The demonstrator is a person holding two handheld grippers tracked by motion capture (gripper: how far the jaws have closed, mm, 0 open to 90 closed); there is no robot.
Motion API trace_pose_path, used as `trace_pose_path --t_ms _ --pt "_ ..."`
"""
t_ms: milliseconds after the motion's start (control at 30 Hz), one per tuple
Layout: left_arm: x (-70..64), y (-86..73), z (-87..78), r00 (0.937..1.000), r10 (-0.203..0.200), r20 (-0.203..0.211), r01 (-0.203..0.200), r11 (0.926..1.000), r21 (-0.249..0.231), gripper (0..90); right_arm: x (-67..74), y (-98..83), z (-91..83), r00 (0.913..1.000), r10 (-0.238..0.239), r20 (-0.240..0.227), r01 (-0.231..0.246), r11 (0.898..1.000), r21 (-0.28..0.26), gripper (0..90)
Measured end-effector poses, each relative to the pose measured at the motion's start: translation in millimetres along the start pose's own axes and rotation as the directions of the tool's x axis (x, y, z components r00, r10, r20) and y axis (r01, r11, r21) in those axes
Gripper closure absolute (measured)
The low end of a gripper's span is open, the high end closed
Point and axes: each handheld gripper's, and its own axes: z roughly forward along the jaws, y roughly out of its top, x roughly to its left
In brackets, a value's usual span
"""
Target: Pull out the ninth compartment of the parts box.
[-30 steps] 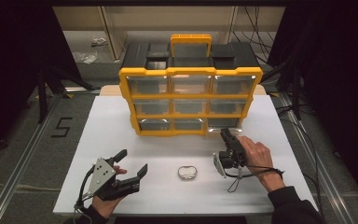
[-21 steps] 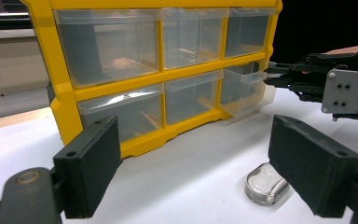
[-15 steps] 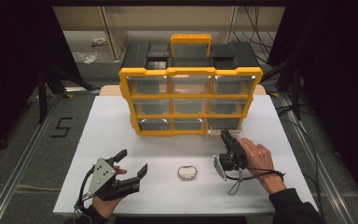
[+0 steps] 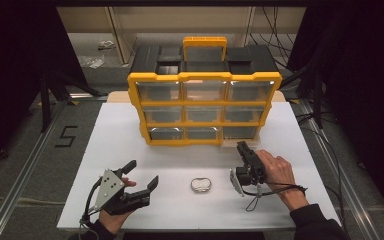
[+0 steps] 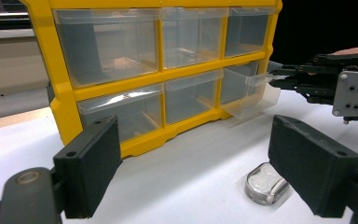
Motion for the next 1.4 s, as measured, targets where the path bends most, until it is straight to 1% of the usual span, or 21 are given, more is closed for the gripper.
trace_pose_path --t_ms 67,100,200,300,333,367,400,500,700,867,933,967,1100,1233,1267,1300,1333,1367,1400 --pt "0.0 0.0 -0.1 1.0 0.0 0.0 0.0 1.0 0.0 16.4 0.2 0.1 -0.7 1.0 0.002 -0.001 -0.002 1.0 0.0 78.0" --pt "0.0 0.0 -0.1 1.0 0.0 0.0 0.0 1.0 0.0 16.4 -0.3 0.1 -0.9 1.0 -0.006 0.0 0.006 1.0 -0.003 78.0" --pt "0.1 0.0 0.0 1.0 0.0 0.0 0.0 1.0 0.001 16.4 0.4 0.1 -2.4 1.0 -0.001 -0.005 0.001 1.0 0.005 78.1" --pt "-0.1 0.0 0.0 1.0 0.001 0.0 -0.001 1.0 0.001 16.3 0.3 -0.1 -2.1 1.0 -0.007 0.004 0.007 1.0 -0.012 78.1" --pt "0.0 -0.1 0.0 1.0 0.001 0.0 -0.001 1.0 0.002 16.4 0.2 0.1 -2.6 0.9999 -0.01 0.003 0.01 1.0 -0.008 78.0" --pt "0.0 -0.1 0.0 1.0 0.001 -0.001 -0.001 1.0 0.001 16.4 1.1 -0.1 -2.9 1.0 -0.003 0.003 0.003 1.0 -0.007 78.1" --pt "0.0 -0.1 -0.1 1.0 0.001 -0.002 -0.001 1.0 0.001 16.3 0.5 -0.1 -3.2 0.9999 -0.012 0.002 0.012 1.0 -0.01 78.1" --pt "0.0 -0.2 -0.5 1.0 -0.002 -0.003 0.002 1.0 0.001 16.4 0.8 -0.8 -4.4 0.9999 -0.014 0.003 0.014 1.0 -0.014 78.1" --pt "0.0 -0.2 -0.5 1.0 -0.002 -0.003 0.002 1.0 0.002 16.4 1.5 -0.9 -6.3 1.0 -0.008 0.002 0.008 1.0 -0.016 78.1" --pt "0.0 -0.2 -0.9 1.0 0.0 -0.004 0.0 1.0 0.002 16.4 1.3 -0.9 -8.3 0.9997 -0.023 0.005 0.024 0.999 -0.024 78.1" --pt "0.2 -0.3 -0.8 1.0 -0.002 -0.005 0.002 1.0 0.002 16.4 2.1 -0.8 -10.0 0.9999 -0.014 0.0 0.014 1.0 -0.018 78.1" --pt "0.1 -0.3 -0.6 1.0 -0.003 -0.005 0.003 1.0 0.002 16.4 2.4 -1.0 -10.4 0.9999 -0.012 0.003 0.012 1.0 -0.024 78.1" --pt "-0.1 -0.2 -0.9 1.0 0.0 -0.005 0.0 1.0 0.001 16.4 2.6 -0.8 -12.9 0.9997 -0.023 0.002 0.023 0.999 -0.022 78.1" --pt "0.0 -0.2 -0.9 1.0 -0.001 -0.005 0.002 1.0 0.001 16.4 4.0 -1.6 -15.0 0.9995 -0.03 0.008 0.03 0.999 -0.034 78.6" --pt "0.0 -0.2 -0.9 1.0 -0.001 -0.005 0.001 1.0 0.001 16.4 3.9 -1.8 -15.9 0.9993 -0.037 0.007 0.038 0.999 -0.033 79.1" --pt "-0.1 -0.2 -0.8 1.0 -0.002 -0.005 0.002 1.0 0.002 16.4 4.6 -1.9 -17.1 0.9993 -0.036 0.005 0.037 0.999 -0.038 82.5" --pt "-0.1 -0.2 -0.8 1.0 -0.002 -0.005 0.002 1.0 0.002 16.4 4.6 -2.0 -19.4 0.9993 -0.038 -0.002 0.038 0.998 -0.044 90.0" --pt "-0.1 -0.1 -0.9 1.0 -0.001 -0.004 0.001 1.0 0.001 16.4 5.0 -1.8 -21.9 0.9994 -0.026 -0.023 0.025 0.998 -0.054 90.0" --pt "-0.1 -0.1 -0.9 1.0 -0.001 -0.004 0.001 1.0 0.0 16.4 6.9 -1.6 -23.5 0.999 -0.036 -0.027 0.035 0.998 -0.045 90.0"
